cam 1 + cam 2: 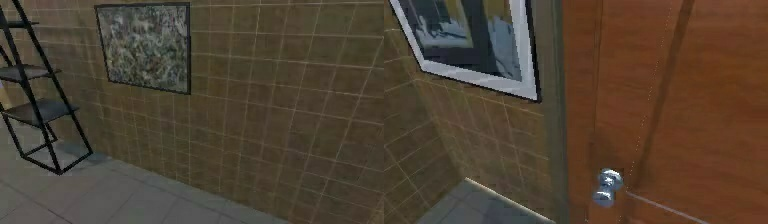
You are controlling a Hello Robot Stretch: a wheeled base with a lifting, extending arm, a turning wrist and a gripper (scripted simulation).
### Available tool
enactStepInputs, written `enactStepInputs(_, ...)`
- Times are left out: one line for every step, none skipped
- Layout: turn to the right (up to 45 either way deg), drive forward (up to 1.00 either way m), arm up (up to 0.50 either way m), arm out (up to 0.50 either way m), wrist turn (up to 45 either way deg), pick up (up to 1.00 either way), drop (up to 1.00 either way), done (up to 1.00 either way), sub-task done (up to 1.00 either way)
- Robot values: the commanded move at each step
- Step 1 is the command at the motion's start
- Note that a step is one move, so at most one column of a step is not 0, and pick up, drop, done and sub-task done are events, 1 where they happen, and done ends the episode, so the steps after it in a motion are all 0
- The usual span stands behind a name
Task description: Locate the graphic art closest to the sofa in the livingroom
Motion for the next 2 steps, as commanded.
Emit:
enactStepInputs(-39.0, 0.0, 0.0, 0.0, 0.0, 0.0, 0.0, 0.0, 0.0)
enactStepInputs(-3.0, 0.0, 0.0, 0.0, 0.0, 0.0, 0.0, 0.0, 0.0)
